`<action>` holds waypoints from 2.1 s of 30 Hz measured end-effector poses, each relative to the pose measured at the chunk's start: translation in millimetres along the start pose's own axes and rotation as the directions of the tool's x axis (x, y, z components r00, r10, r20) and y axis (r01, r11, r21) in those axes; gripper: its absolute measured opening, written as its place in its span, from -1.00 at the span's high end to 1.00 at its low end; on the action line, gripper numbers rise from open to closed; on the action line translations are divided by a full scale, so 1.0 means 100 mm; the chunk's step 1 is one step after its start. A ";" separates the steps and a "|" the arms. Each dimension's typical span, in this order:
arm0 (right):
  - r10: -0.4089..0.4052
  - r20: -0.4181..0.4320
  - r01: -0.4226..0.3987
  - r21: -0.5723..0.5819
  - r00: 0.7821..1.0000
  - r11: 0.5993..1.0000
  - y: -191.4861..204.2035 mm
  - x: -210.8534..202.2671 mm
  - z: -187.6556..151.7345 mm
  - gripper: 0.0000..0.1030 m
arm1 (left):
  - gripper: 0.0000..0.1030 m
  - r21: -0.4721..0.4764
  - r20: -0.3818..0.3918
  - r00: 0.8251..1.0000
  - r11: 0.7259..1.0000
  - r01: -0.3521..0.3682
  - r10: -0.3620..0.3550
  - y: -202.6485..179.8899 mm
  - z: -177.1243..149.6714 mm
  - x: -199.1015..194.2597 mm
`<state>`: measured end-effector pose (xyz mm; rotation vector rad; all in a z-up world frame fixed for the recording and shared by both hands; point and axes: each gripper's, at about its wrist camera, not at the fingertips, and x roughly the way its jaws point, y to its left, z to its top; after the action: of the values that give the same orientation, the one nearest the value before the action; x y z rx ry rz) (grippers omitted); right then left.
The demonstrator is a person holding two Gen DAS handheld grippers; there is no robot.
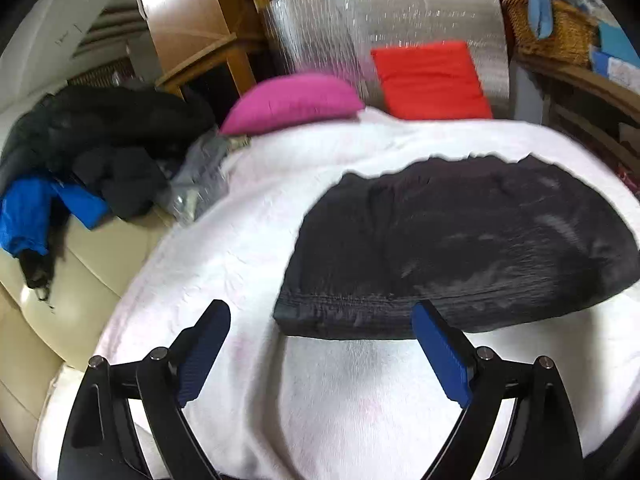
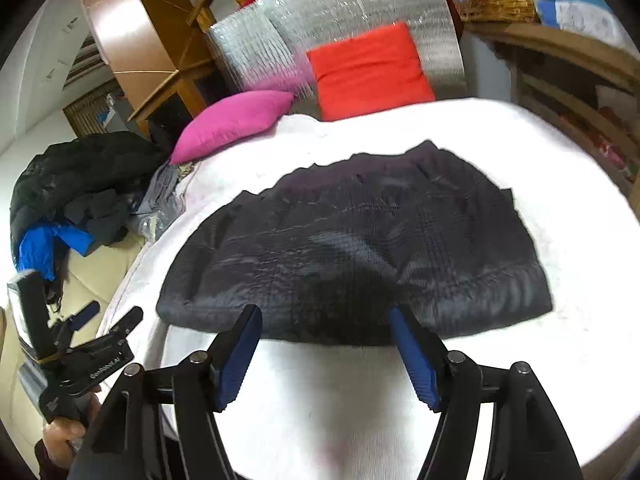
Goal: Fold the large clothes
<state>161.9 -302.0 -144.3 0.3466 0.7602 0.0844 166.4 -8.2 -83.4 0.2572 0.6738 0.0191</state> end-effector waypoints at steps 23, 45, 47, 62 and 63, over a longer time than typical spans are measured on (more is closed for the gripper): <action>-0.078 0.170 0.072 0.040 0.982 0.997 0.28 -1.01 -0.07 -0.51 | -0.86 -0.140 0.104 0.995 0.990 0.029 -0.014 0.27 0.07 -0.86; -0.237 0.236 0.234 0.042 0.942 0.971 1.07 -2.15 -0.68 -0.52 | -1.00 -0.158 0.294 0.955 0.987 0.007 0.041 0.54 -0.11 -2.40; -0.235 0.238 0.232 0.039 0.942 0.972 1.07 -2.17 -0.68 -0.52 | -1.00 -0.154 0.294 0.955 0.988 0.006 0.040 0.52 -0.11 -2.40; -0.234 0.221 0.228 0.053 0.947 0.972 1.06 -2.13 -0.66 -0.52 | -1.00 -0.154 0.279 0.960 0.988 0.020 0.024 0.53 -0.14 -2.40; -0.234 0.220 0.227 0.054 0.947 0.972 1.07 -2.13 -0.66 -0.52 | -1.00 -0.155 0.279 0.960 0.988 0.021 0.023 0.53 -0.14 -2.40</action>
<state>-33.0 -225.6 -12.1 0.2854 0.5722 -0.1841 -26.9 22.3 66.7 0.1055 0.3872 0.0359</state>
